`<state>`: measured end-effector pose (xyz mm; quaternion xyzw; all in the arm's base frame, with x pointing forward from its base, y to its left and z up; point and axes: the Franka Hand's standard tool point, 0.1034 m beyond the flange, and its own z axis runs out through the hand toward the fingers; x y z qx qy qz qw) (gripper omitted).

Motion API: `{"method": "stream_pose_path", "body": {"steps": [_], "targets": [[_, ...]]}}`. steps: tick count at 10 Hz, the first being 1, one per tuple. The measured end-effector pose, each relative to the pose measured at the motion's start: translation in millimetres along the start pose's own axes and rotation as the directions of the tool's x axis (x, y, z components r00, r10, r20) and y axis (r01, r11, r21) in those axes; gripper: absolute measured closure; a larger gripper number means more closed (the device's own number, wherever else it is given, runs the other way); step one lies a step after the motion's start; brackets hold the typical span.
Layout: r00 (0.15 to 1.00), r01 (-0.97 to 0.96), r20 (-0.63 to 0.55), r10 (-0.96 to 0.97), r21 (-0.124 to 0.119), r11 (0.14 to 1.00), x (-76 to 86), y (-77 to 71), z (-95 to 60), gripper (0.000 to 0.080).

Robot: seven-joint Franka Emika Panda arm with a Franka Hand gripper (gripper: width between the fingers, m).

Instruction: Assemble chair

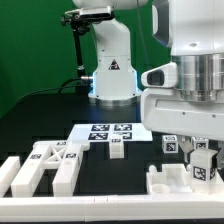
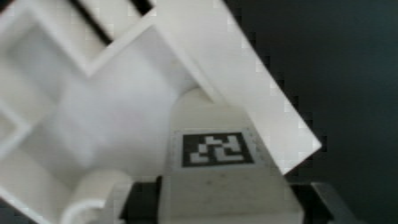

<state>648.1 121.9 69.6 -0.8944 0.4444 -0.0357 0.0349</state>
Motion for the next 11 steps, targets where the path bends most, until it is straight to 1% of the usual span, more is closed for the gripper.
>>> {"method": "stream_pose_path", "body": {"steps": [1,2,3,4,5,6,7,8,9,10,11], "targets": [[0.984,-0.175,0.012,0.175,-0.002,0.985,1.1,0.0,0.0,0.0511],[0.947,-0.318,0.042,0.318,-0.002,0.948,2.2,0.1,-0.2,0.0511],[0.841,-0.535,0.082,0.534,-0.006,0.845,1.2,-0.9,0.4,0.0511],[0.764,-0.64,0.102,0.637,-0.014,0.769,1.3,-1.3,0.5,0.0511],[0.691,-0.717,0.102,0.716,-0.025,0.696,1.8,-0.7,0.6,0.0511],[0.644,-0.76,0.098,0.758,-0.03,0.649,1.7,-1.2,0.1,0.0511],[0.61,-0.788,0.09,0.787,-0.031,0.615,1.6,-1.3,-0.1,0.0511],[0.602,-0.794,0.09,0.793,-0.031,0.607,1.9,-1.3,-0.1,0.0511],[0.606,-0.792,0.09,0.791,-0.03,0.61,1.5,-1.6,-0.1,0.0401],[0.607,-0.791,0.09,0.79,-0.03,0.611,1.5,-1.7,-0.1,0.0264],[0.608,-0.79,0.09,0.789,-0.03,0.612,1.5,-1.7,-0.1,0.0264]]}}
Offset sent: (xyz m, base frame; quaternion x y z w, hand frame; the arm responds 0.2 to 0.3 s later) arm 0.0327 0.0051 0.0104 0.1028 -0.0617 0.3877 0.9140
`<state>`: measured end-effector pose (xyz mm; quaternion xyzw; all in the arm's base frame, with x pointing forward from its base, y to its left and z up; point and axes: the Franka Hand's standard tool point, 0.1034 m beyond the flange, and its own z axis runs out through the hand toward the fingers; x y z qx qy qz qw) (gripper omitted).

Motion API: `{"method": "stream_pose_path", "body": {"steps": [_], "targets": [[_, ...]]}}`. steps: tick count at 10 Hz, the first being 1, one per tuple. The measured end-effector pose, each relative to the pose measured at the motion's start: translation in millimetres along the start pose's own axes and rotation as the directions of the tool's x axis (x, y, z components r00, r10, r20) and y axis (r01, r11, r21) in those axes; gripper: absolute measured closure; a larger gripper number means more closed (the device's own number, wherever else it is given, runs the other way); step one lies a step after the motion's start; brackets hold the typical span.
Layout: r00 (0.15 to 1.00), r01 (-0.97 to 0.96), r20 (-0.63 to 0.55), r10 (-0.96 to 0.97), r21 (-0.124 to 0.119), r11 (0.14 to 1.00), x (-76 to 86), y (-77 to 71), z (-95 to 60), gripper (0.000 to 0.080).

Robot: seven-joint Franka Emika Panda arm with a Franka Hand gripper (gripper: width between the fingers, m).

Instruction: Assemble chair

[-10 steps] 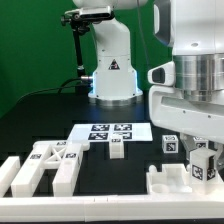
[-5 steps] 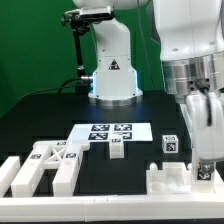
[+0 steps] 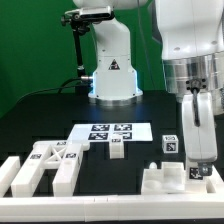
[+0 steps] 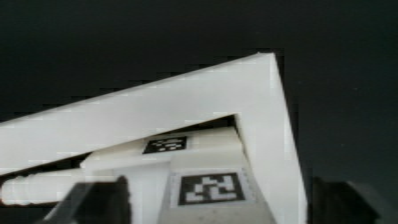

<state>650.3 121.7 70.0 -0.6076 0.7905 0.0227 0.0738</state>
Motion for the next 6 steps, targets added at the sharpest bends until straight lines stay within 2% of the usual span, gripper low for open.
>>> {"method": "stream_pose_path", "body": {"steps": [1,2,3,4,6], "targets": [[0.999,0.04,0.001,-0.04,0.004,0.999,0.8,-1.6,-3.9,0.0174],[0.995,0.1,0.008,-0.101,0.017,0.995,4.8,-4.9,-21.0,0.0157],[0.988,0.151,0.017,-0.151,0.041,0.988,13.8,-12.2,-42.2,0.0157],[0.986,0.165,0.019,-0.167,0.061,0.984,21.9,-20.7,-56.0,0.0151],[0.986,0.165,0.018,-0.167,0.062,0.984,21.9,-21.3,-55.8,0.015]]}}
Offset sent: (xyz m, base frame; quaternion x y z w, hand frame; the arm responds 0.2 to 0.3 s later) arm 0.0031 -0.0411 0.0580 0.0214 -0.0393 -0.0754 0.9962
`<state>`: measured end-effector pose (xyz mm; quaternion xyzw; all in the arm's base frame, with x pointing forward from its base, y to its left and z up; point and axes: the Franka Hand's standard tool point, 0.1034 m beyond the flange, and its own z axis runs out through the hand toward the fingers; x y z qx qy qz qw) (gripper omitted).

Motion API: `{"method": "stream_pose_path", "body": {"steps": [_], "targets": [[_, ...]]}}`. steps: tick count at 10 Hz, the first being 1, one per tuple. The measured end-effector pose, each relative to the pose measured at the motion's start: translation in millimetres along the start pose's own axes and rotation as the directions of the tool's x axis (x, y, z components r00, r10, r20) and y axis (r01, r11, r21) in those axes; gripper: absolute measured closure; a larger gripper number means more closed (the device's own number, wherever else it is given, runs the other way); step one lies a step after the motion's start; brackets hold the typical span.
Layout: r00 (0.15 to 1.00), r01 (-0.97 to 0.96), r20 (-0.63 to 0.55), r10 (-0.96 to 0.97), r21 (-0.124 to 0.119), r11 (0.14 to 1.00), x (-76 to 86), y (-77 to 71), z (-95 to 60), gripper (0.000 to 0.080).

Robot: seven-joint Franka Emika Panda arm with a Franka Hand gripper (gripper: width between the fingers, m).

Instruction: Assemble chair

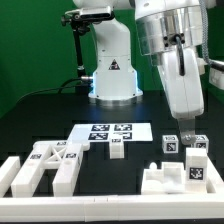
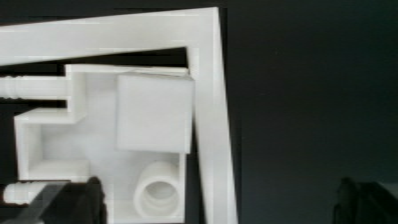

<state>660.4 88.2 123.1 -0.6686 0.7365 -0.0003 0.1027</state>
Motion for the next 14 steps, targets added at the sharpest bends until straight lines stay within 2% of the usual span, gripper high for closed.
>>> {"method": "stream_pose_path", "body": {"steps": [7,10,11,12,14], "targets": [[1.0,0.021,-0.002,-0.021,-0.002,1.0,2.5,1.0,0.7,0.015],[0.973,0.228,-0.018,-0.229,-0.03,0.973,38.6,19.6,1.8,0.015],[0.951,0.307,-0.017,-0.308,-0.047,0.951,50.5,27.5,1.0,0.015],[0.902,0.428,-0.025,-0.43,-0.064,0.901,52.0,32.4,1.3,0.015],[0.844,0.533,-0.017,-0.535,-0.066,0.843,51.5,31.7,1.7,0.015]]}}
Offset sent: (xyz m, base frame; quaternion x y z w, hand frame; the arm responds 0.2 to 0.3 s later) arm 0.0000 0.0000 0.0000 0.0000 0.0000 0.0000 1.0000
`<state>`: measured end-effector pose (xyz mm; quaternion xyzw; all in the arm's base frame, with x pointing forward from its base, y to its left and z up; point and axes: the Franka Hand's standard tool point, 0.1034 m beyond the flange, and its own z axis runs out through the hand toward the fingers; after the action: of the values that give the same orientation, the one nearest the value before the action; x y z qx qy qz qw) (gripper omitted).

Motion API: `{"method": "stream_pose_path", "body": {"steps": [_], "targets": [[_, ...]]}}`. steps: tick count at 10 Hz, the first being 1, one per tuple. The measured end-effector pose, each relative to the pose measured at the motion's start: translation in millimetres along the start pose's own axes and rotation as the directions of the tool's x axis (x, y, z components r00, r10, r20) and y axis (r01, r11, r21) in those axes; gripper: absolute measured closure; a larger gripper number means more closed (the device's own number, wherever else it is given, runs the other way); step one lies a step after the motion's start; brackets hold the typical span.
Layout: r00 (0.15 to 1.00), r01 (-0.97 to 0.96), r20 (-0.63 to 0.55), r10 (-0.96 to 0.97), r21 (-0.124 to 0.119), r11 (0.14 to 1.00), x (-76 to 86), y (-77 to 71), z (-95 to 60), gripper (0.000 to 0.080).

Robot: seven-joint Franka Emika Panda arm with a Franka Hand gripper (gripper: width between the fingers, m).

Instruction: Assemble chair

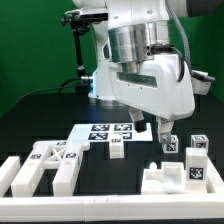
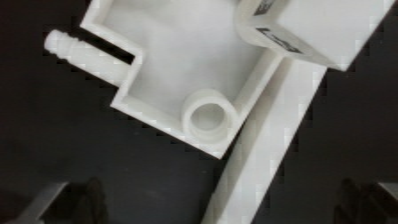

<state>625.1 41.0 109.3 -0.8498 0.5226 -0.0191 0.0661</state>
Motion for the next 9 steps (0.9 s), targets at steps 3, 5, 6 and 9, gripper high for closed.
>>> {"method": "stream_pose_path", "body": {"steps": [3,5,6,9], "targets": [[0.975,0.222,-0.002,-0.222,0.001,0.975,1.2,0.9,0.3,0.015],[0.922,0.386,0.011,-0.386,-0.017,0.922,3.8,28.1,8.1,0.015],[0.884,0.467,0.03,-0.466,-0.03,0.884,-1.0,47.1,11.7,0.015],[0.766,0.642,0.031,-0.642,-0.063,0.764,-6.9,75.3,13.2,0.015]]}}
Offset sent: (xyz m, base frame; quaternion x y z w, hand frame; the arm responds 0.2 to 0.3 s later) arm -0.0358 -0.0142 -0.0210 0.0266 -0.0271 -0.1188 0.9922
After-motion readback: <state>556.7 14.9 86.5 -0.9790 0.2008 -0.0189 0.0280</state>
